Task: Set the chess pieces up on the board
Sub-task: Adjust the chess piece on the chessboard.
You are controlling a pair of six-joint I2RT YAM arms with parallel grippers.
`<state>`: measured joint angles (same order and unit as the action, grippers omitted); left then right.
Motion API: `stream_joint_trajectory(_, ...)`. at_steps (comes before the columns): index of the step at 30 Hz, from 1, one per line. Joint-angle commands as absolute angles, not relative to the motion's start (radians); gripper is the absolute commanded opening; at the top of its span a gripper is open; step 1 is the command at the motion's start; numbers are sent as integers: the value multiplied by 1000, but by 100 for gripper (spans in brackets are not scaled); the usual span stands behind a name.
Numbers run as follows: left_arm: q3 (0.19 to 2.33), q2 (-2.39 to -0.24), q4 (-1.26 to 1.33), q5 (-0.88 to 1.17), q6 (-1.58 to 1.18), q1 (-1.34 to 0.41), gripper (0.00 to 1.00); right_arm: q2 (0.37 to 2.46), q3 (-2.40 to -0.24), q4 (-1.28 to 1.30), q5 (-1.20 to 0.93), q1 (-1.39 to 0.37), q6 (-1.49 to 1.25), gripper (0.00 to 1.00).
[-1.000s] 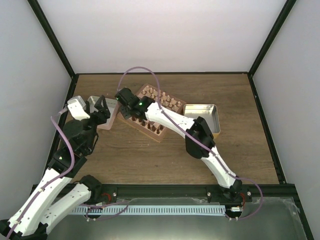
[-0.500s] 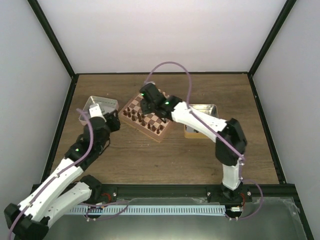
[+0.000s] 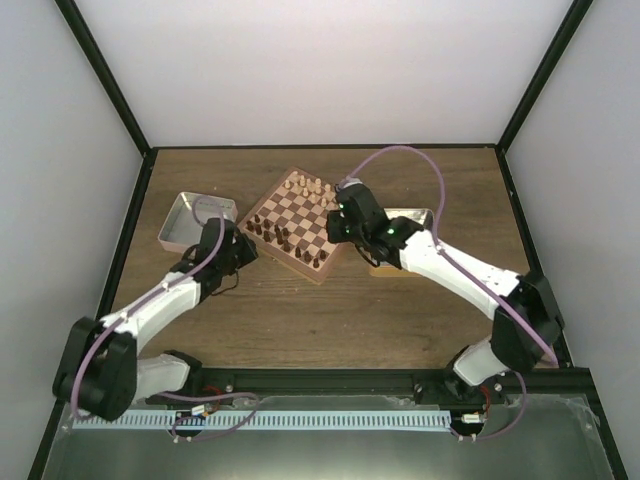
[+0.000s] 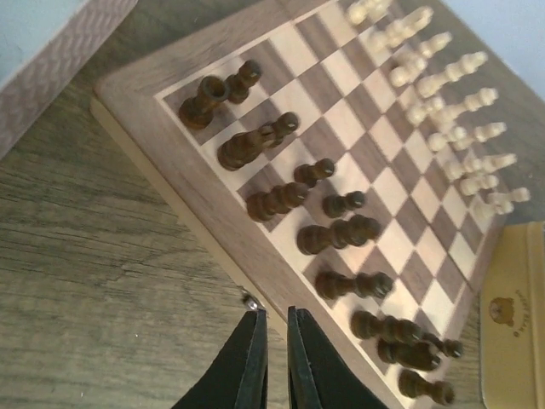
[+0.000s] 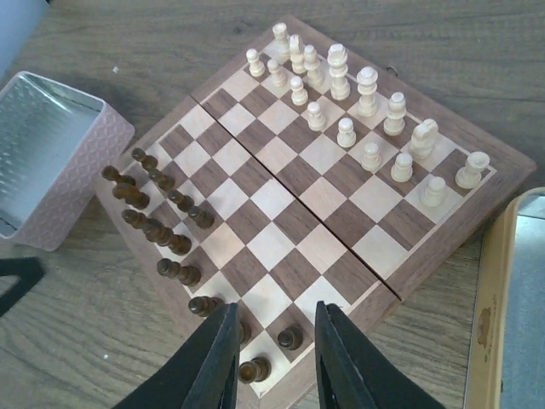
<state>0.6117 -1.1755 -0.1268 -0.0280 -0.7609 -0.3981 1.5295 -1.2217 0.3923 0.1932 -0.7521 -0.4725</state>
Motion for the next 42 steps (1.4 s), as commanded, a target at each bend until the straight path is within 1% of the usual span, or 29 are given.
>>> stream_joint_trajectory(1,646,-1305,-16,142,-791,-324,8,1413,-1146,264,168,-747,-495,27)
stream_joint_trajectory(8,691,-1453,39,209,-790,-275,6,1372,-1087,245,175,-747,-496,27)
stream_joint_trajectory(17,728,-1552,73,242,-783,-254,4,1373,-1077,245,189,-745,-498,26)
stream_joint_trajectory(32,751,-1644,88,212,-748,-255,4,1384,-1084,262,207,-746,-506,26)
stream_joint_trajectory(42,758,-1676,109,237,-745,-256,4,1391,-1083,274,224,-746,-512,26)
